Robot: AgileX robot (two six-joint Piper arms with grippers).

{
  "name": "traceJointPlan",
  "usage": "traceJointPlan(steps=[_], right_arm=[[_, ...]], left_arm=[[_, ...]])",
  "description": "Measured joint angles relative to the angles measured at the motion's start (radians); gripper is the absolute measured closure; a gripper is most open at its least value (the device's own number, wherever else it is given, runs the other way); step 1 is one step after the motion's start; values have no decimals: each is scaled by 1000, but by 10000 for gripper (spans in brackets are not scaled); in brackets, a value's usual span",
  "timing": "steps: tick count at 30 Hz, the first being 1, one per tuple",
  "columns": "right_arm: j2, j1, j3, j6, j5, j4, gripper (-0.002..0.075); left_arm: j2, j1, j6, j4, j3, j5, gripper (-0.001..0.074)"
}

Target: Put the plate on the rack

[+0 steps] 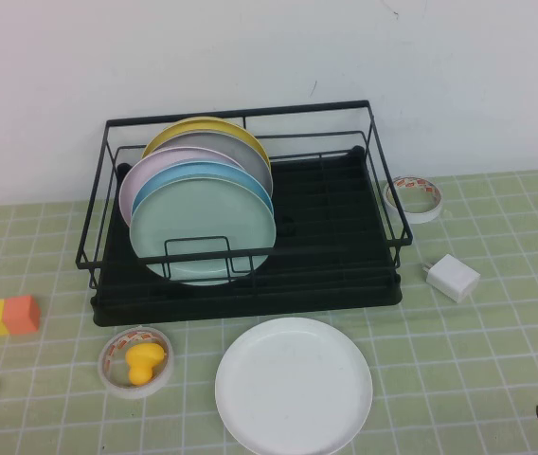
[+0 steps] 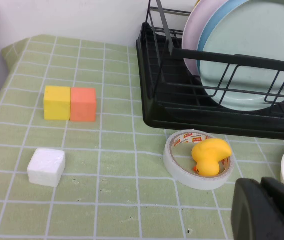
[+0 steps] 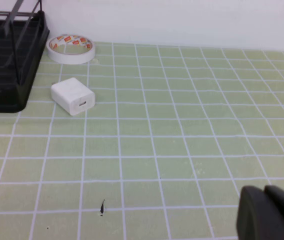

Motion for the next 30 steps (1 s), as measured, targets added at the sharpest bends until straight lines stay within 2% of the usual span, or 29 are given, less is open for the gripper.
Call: traceJointPlan(steps=[30], right_arm=[[0, 0, 0, 0, -26, 0, 728]], left_arm=[[0, 0, 0, 2, 0, 0, 736]])
